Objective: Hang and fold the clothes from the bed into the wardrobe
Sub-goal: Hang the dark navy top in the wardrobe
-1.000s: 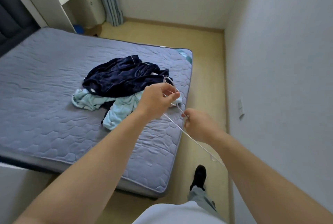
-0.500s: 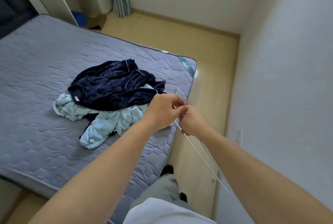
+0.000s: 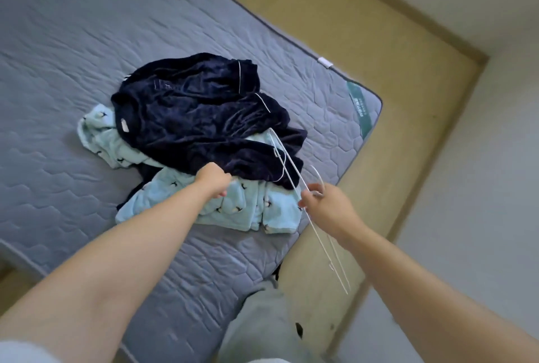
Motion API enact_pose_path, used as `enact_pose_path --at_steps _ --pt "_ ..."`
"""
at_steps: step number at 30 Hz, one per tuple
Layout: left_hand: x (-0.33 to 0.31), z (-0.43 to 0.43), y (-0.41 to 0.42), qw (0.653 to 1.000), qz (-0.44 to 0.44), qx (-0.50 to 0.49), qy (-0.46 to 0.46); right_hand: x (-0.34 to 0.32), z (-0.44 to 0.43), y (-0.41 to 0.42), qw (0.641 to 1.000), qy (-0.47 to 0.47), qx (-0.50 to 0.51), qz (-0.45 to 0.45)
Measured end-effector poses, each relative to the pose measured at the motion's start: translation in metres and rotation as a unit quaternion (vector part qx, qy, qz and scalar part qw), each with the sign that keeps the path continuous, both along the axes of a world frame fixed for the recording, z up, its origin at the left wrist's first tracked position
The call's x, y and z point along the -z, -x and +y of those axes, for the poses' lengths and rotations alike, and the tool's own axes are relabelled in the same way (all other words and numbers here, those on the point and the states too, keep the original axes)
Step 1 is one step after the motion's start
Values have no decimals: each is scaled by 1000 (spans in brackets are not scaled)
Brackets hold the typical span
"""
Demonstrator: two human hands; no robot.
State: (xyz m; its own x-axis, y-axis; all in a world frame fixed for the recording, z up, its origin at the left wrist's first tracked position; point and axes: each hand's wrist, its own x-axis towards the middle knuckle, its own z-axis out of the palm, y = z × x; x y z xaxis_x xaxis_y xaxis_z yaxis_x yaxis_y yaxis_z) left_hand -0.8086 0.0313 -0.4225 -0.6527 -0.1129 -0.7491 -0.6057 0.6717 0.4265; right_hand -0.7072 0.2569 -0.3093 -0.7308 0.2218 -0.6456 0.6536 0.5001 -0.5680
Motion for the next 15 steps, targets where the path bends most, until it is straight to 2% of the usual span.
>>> enact_pose_path --at_steps 3,11,15 --pt "52 -19 43 997 -14 -35 61 34 -9 42 999 7 -30 -9" --pt "164 -43 118 972 -54 -213 78 139 -40 109 996 23 -77 -32" --pt "213 -51 137 964 -89 -195 156 181 -47 127 995 20 -96 -37"
